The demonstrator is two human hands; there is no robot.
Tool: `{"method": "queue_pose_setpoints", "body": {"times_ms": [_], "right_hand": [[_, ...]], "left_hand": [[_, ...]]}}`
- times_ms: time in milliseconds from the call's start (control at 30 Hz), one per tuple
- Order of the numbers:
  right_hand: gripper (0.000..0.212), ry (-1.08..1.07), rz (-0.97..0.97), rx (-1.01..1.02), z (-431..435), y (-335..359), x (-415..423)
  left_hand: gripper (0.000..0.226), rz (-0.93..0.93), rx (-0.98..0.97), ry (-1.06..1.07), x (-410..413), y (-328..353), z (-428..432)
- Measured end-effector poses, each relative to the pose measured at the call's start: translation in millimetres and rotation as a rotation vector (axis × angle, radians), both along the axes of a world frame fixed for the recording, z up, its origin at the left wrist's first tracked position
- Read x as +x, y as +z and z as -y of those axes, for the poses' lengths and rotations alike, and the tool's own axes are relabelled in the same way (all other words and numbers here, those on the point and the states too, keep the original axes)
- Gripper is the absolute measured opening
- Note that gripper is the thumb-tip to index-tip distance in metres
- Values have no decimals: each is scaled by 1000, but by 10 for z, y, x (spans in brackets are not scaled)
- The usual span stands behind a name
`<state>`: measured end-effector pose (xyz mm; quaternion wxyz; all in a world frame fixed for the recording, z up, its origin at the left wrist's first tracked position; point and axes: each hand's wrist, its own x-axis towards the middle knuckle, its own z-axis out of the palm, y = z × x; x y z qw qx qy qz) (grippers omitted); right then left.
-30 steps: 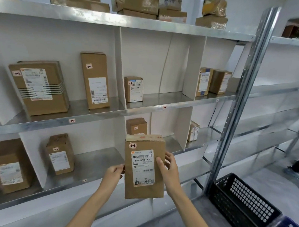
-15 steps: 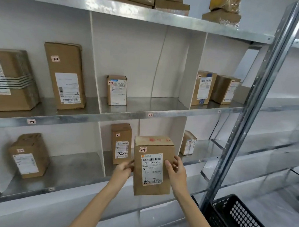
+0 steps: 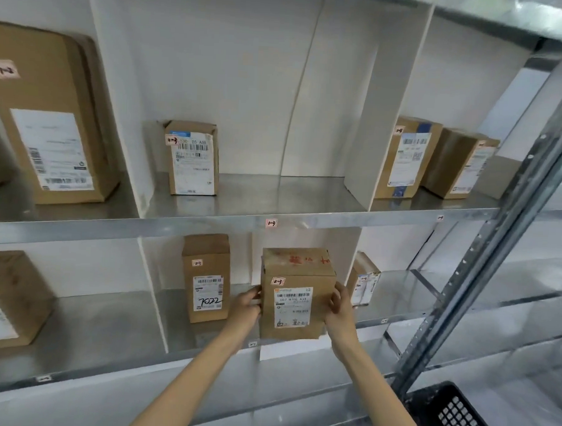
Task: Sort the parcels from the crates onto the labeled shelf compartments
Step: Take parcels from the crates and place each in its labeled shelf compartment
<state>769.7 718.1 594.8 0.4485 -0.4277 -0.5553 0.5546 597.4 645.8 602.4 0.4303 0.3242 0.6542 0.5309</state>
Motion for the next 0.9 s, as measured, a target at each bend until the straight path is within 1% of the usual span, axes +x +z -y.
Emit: {"method": "queue_pose_setpoints", "body": {"times_ms": [100, 200, 267, 400, 500, 567, 633, 700, 800, 900], "right_hand": [[58, 67, 13, -39, -342, -90, -73], [50, 80, 8, -71, -627, -169, -178], [43, 66, -12, -101, -778, -231, -260], [22, 44, -60, -205, -971, -388, -349], [21, 22, -5, -203, -1096, -551, -361], [18, 39, 14, -223, -1134, -657, -361], [24, 38, 3, -218, -1167, -768, -347], [30, 43, -29, -237, -1211, -859, -330], [38, 50, -25, -241, -1263, -921, -311], [39, 69, -24, -177, -1290, -931, -315]], "left_hand": [[40, 41, -20, 32, -102, -146, -342], [28, 89, -45, 56, -186, -340, -631], [31, 122, -73, 91, -229, -439, -788], [49, 91, -137, 148, -282, -622, -1017], [46, 149, -101, 182, -268, -713, -1176], [49, 129, -132, 209, -245, -755, -1239], [54, 24, -146, 200, -205, -798, -1246], [54, -49, -114, 203, -169, -843, -1243], [45, -73, -74, 210, -153, -881, -1280], [49, -33, -65, 220, -182, -923, -1343]]}}
